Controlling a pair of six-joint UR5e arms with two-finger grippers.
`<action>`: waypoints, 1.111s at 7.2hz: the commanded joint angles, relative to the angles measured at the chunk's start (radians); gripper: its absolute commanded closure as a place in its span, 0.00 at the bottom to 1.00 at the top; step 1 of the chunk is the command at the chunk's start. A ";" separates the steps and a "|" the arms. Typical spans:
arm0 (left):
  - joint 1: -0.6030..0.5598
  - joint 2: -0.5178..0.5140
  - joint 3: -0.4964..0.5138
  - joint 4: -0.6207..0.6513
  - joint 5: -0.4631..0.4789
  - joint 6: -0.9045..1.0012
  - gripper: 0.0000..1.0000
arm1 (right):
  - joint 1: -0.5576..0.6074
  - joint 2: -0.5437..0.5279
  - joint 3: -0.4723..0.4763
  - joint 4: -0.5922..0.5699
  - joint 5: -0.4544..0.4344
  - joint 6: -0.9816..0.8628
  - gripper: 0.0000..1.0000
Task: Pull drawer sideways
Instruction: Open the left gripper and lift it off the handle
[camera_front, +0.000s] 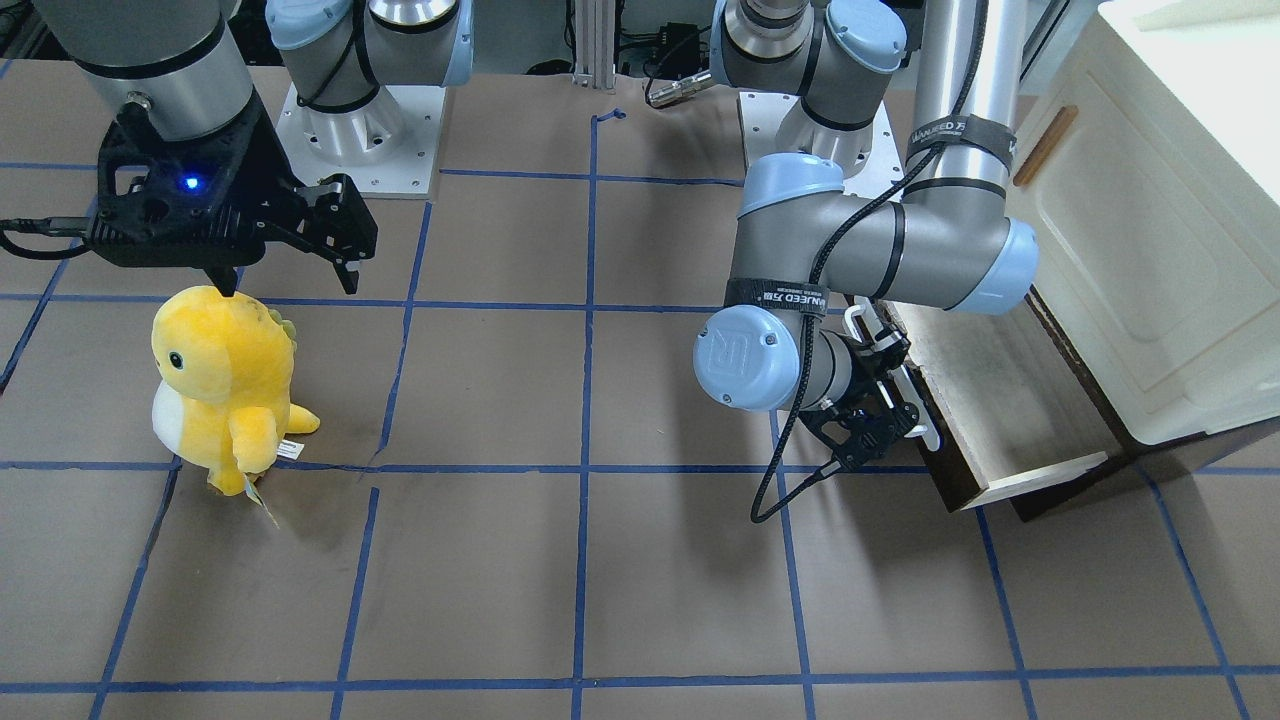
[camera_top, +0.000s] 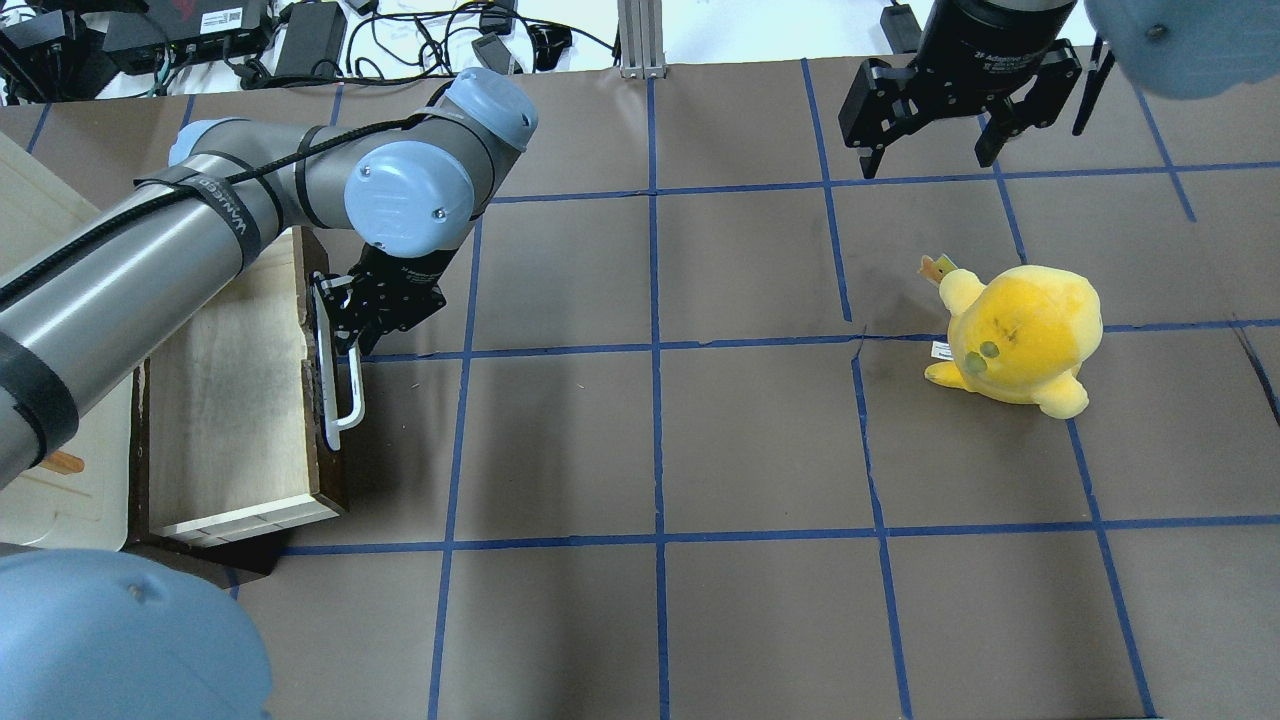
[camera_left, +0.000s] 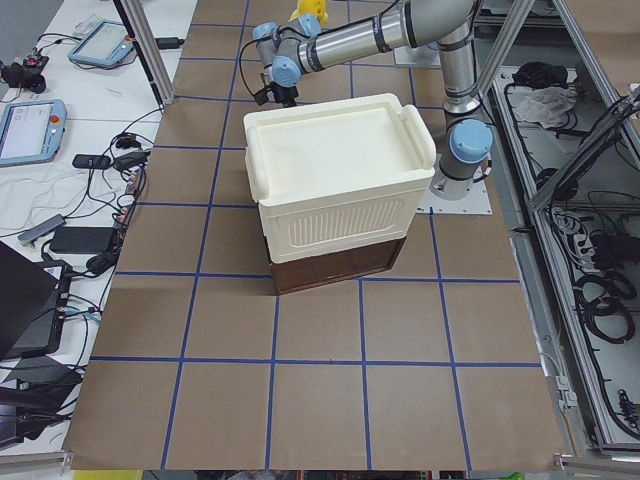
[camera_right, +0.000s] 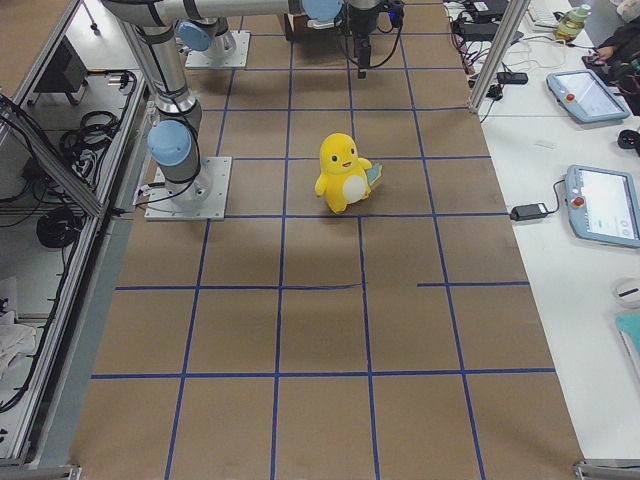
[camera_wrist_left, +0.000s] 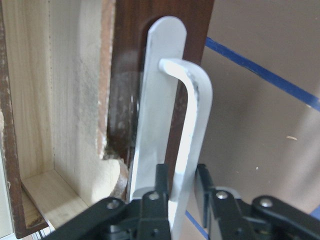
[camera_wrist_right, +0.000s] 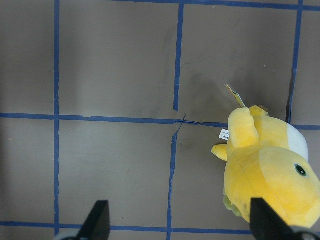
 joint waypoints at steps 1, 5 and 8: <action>-0.002 0.017 0.003 0.000 -0.051 0.002 0.00 | 0.000 0.000 0.000 0.000 0.000 0.001 0.00; -0.015 0.089 0.167 0.025 -0.297 0.346 0.00 | 0.000 0.000 0.000 0.000 0.000 -0.001 0.00; 0.027 0.190 0.214 0.030 -0.530 0.521 0.00 | 0.000 0.000 0.000 0.000 0.000 0.001 0.00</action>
